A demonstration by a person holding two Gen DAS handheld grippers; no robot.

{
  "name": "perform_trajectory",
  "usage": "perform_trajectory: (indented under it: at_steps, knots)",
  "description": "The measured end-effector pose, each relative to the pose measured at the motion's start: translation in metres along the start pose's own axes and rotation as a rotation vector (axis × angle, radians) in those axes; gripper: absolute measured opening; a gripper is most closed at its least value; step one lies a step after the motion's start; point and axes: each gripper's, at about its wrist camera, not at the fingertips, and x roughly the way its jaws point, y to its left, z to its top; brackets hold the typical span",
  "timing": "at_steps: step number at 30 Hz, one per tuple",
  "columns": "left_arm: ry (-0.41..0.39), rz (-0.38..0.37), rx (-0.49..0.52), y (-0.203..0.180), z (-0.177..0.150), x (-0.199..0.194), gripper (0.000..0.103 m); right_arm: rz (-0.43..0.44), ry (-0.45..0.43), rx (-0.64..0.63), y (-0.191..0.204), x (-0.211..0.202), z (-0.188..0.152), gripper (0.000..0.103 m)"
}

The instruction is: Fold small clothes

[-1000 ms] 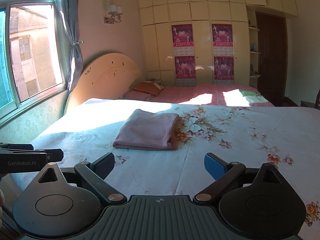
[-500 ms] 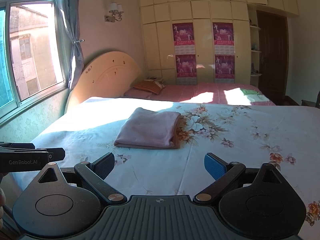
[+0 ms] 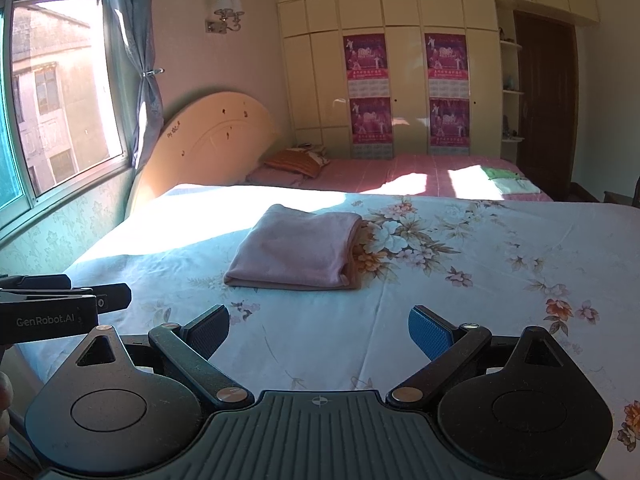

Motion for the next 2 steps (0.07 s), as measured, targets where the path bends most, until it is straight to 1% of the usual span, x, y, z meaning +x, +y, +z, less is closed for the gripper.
perform_trajectory:
  at_steps: [2]
  knots:
    - [0.02, -0.02, -0.008, 0.0034, 0.0036, 0.0134, 0.081, -0.004, 0.012, 0.003, -0.0027, 0.0073, -0.0011, 0.095]
